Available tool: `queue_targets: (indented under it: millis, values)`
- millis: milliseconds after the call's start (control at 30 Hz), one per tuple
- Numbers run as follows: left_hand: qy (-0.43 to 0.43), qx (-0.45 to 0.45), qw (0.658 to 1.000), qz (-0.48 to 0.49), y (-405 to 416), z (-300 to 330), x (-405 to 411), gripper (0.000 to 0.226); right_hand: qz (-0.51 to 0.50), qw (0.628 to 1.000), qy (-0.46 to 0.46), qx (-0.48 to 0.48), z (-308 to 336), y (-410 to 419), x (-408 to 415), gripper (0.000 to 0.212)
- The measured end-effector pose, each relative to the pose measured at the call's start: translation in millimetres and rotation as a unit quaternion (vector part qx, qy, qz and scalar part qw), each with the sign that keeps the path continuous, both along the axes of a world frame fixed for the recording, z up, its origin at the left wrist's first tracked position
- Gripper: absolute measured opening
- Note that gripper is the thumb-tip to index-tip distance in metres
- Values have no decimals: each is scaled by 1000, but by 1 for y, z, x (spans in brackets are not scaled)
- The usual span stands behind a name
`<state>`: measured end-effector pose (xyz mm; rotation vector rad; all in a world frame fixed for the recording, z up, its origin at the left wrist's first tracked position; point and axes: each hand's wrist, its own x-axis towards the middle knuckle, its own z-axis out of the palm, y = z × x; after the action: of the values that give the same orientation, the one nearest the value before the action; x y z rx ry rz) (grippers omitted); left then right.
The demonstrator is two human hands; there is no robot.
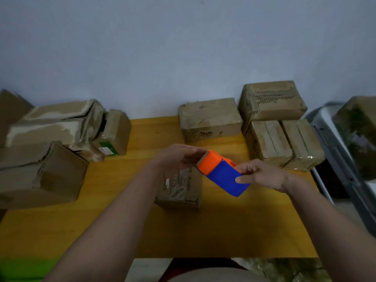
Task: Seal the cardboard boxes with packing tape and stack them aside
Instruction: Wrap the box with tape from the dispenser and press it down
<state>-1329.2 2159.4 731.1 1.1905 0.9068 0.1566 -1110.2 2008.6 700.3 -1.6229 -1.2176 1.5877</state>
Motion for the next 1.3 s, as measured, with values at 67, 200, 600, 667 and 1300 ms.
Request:
queue_targets:
  millis: [67, 200, 600, 667, 1300]
  values:
    - [-18, -28, 999, 9, 1, 0, -1, 24, -8, 1000, -18, -10, 3, 4, -2, 39]
    - [-3, -46, 996, 75, -4, -1, 2, 13, -1, 1000, -14, -18, 18, 14, -10, 68]
    - [24, 1, 947, 322, 5, -17, -10, 7, 88, 994, -30, -53, 69, 54, -19, 41]
    - [27, 3, 940, 339, 4, -17, -12, 5, 93, 993, -53, -57, 73, 59, -19, 35]
    - [252, 319, 860, 308, 52, -69, -42, 23, 78, 969, -200, -124, 60, 134, -36, 53]
